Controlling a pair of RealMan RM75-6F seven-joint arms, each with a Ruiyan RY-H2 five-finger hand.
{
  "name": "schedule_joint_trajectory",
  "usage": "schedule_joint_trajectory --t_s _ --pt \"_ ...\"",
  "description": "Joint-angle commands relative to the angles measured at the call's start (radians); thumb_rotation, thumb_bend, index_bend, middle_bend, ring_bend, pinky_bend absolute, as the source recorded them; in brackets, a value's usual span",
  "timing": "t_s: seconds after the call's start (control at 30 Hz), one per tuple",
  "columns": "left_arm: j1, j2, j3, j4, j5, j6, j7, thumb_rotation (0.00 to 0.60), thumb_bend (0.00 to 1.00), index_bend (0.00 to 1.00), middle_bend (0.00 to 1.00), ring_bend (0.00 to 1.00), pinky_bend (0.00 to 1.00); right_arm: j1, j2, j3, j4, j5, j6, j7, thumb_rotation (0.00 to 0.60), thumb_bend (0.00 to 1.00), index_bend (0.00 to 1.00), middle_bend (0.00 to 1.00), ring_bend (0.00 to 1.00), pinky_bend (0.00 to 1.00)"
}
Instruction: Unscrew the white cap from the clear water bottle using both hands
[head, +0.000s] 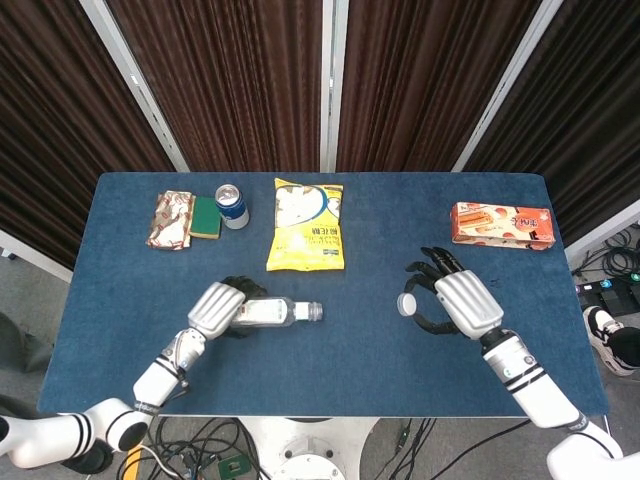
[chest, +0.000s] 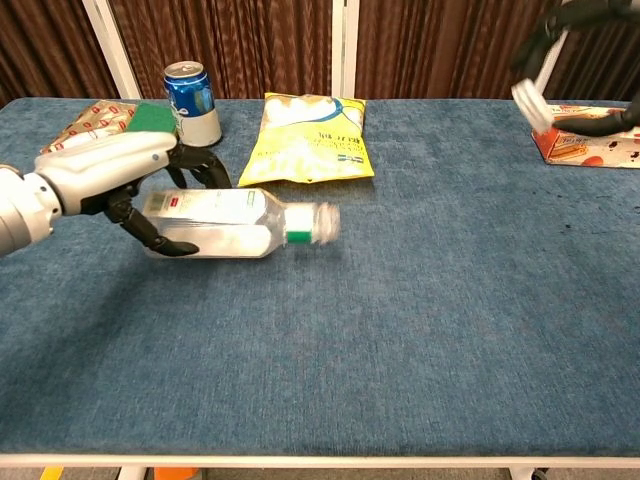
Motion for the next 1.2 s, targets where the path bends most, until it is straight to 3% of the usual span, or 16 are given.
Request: schedule_joint_trajectory --t_s 0.03,0.33,0.6,0.7,0.8,0.93,1.2 --pt "0.021 0.029 -0.001 -0.042 -0.018 0.016 0.032 0.600 0.25 0.19 0.22 0.12 0.23 0.019 -0.036 -0.017 0.053 0.031 -0.053 -0.029 0.600 0.23 0.53 0.21 0.00 0.00" --pt "0.100 0.141 0.003 -0.139 0.047 0.165 0.007 0.600 0.24 0.18 0.21 0.11 0.21 0.077 -0.202 -0.041 0.266 0.074 -0.155 -0.136 0.600 0.23 0.53 0.18 0.00 0.00" --pt "0.178 0.220 0.001 -0.144 0.063 0.269 -0.065 0.600 0.23 0.18 0.21 0.11 0.21 0.098 -0.350 -0.049 0.444 0.094 -0.175 -0.207 0.600 0.23 0.43 0.15 0.00 0.00" --pt "0.195 0.238 -0.001 -0.135 0.056 0.279 -0.085 0.600 0.24 0.18 0.21 0.11 0.21 0.102 -0.369 -0.051 0.465 0.094 -0.183 -0.209 0.600 0.23 0.34 0.14 0.00 0.00" --pt "0.215 0.263 0.000 -0.128 0.044 0.284 -0.109 0.600 0.24 0.18 0.21 0.11 0.21 0.092 -0.354 -0.054 0.450 0.094 -0.164 -0.224 0.600 0.23 0.16 0.11 0.00 0.00" --pt "0.253 0.302 0.005 -0.104 0.022 0.299 -0.125 0.600 0.24 0.18 0.21 0.11 0.19 0.025 -0.301 -0.050 0.384 0.088 -0.041 -0.224 0.600 0.23 0.06 0.10 0.00 0.00" --pt "0.379 0.362 0.042 -0.006 0.014 0.400 -0.167 0.600 0.24 0.19 0.21 0.11 0.15 -0.226 -0.134 -0.096 0.257 -0.015 0.361 -0.153 0.600 0.23 0.06 0.09 0.00 0.00"
